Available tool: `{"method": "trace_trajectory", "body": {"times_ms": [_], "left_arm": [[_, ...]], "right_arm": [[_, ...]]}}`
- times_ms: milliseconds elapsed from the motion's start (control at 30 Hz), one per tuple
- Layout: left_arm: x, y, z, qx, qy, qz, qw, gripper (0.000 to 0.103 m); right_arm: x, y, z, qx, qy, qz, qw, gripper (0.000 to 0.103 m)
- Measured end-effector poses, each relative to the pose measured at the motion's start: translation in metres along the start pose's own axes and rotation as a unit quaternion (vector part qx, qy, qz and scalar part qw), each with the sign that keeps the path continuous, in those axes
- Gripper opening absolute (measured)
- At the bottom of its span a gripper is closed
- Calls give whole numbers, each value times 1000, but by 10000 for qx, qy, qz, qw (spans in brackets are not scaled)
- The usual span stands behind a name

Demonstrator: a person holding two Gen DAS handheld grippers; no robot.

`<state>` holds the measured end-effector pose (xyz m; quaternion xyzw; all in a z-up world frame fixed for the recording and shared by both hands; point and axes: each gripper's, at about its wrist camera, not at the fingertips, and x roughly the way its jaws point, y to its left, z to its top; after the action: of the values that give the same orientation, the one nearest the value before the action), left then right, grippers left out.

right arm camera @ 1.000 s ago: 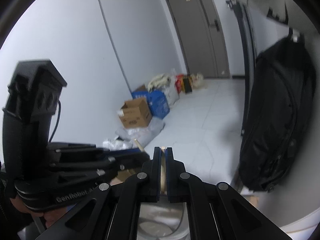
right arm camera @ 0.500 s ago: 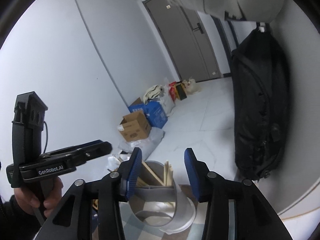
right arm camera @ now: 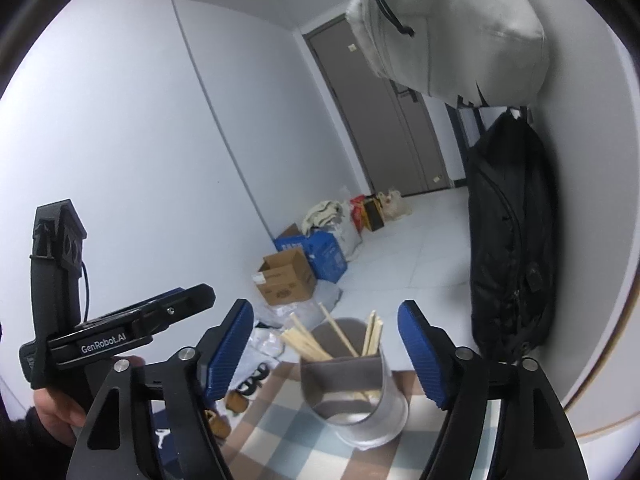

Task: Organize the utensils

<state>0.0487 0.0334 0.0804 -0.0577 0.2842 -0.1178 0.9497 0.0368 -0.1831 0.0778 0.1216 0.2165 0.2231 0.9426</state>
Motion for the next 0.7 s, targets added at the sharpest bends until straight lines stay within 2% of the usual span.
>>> {"method": "trace_trajectory", "body": {"times_ms": [200, 400, 600, 700], "left_arm": [[-21, -6, -11, 98, -155, 255, 9995, 88], [-38, -3, -24, -18, -414, 420, 9983, 96], [-52, -2, -45, 79, -632, 315, 9975, 97], [-54, 0, -58, 23, -746, 297, 9968, 102]], "right_arm": [[-23, 12, -11, -53, -171, -49, 9998, 95], [-45, 22, -21, -183, -374, -62, 9991, 100], [-56, 25, -39, -360, -503, 15, 9981, 103], [-57, 24, -53, -457, -474, -14, 9978, 103]]}}
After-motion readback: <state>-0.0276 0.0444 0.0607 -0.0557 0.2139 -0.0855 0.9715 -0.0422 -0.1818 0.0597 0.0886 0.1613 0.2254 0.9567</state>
